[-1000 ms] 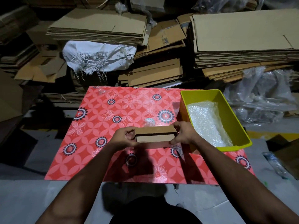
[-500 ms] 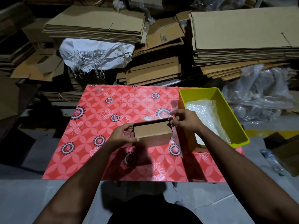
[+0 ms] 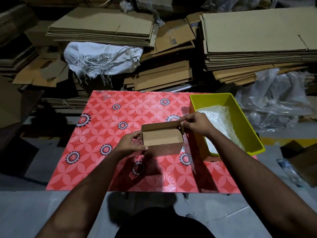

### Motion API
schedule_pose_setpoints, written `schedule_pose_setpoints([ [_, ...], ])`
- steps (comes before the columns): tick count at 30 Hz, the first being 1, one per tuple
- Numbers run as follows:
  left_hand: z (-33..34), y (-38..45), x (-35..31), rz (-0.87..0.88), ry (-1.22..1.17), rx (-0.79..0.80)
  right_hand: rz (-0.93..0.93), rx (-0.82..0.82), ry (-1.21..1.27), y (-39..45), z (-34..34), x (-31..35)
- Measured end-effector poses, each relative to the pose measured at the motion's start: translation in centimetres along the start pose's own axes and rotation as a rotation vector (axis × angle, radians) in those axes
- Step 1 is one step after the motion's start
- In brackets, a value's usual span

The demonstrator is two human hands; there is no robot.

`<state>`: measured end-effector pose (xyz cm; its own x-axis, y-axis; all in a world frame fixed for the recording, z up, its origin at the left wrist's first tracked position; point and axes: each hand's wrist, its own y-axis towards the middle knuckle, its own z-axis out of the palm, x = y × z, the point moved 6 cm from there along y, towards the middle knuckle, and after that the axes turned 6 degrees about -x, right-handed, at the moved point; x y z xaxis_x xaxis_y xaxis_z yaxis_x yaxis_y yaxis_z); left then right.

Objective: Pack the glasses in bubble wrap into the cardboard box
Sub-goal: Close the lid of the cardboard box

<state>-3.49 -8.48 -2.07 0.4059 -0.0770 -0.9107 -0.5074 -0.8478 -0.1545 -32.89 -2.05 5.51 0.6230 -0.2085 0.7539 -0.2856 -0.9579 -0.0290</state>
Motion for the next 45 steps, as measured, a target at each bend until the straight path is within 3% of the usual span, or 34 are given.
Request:
schedule_pose_setpoints([
  [12, 0.3, 0.2, -0.3, -0.012, 0.009, 0.03, 0.044, 0.054, 0.044, -0.8, 0.5, -1.1],
  [18, -0.3, 0.1, -0.1, -0.052, 0.01, 0.024, 0.01, 0.003, 0.079, -1.6, 1.1, -2.1],
  [21, -1.4, -0.1, -1.8, 0.0, 0.129, -0.095, 0.002, 0.015, 0.081, -1.2, 1.1, -2.1],
  [27, -2.3, 0.9, -4.6, 0.037, 0.057, -0.223, -0.008, 0.026, 0.108, -1.1, 1.1, -1.8],
  [33, -2.3, 1.5, -4.2, -0.077, -0.091, -0.313, 0.042, 0.02, 0.219, -1.0, 1.2, -1.8],
  [45, -2.4, 2.5, -4.4, -0.148, -0.163, -0.41, 0.083, 0.012, 0.218, -0.1, 1.2, -2.0],
])
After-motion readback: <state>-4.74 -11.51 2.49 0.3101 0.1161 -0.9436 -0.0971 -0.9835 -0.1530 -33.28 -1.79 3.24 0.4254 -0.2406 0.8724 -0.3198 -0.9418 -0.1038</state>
